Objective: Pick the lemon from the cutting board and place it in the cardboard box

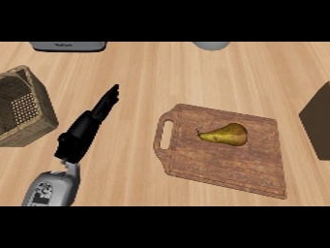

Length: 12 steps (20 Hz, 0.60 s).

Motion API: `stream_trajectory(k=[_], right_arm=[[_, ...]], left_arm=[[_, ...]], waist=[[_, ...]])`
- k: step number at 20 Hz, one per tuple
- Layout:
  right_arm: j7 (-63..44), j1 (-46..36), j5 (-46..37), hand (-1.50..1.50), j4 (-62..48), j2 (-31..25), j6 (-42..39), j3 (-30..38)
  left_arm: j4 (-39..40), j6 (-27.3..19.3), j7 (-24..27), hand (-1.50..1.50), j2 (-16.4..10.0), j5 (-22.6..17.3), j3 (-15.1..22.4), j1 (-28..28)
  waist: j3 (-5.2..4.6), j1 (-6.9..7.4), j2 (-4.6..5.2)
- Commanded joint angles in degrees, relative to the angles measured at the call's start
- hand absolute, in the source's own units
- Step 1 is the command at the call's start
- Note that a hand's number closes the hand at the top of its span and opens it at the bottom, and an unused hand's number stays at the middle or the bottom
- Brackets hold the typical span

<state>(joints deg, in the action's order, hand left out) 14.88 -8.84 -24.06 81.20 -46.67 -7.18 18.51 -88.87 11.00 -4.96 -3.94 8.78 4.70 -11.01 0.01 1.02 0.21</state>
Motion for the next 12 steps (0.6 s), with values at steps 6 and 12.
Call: stream_trajectory(k=[6, 12], right_arm=[[-0.55, -9.47, -0.71, -1.50, -18.97, 7.22, -2.71, -5.33], [6.28, -14.81, 7.72, -1.50, -27.21, 7.72, -5.45, 2.27]], left_arm=[[2.49, 1.34, 0.29, 0.00, -1.05, -1.51, -2.46, -2.46], [-3.98, 1.27, -3.24, 0.00, -0.52, -0.44, 0.04, 0.90]], waist=[[0.02, -0.05, 0.05], [0.07, 0.19, -0.13]])
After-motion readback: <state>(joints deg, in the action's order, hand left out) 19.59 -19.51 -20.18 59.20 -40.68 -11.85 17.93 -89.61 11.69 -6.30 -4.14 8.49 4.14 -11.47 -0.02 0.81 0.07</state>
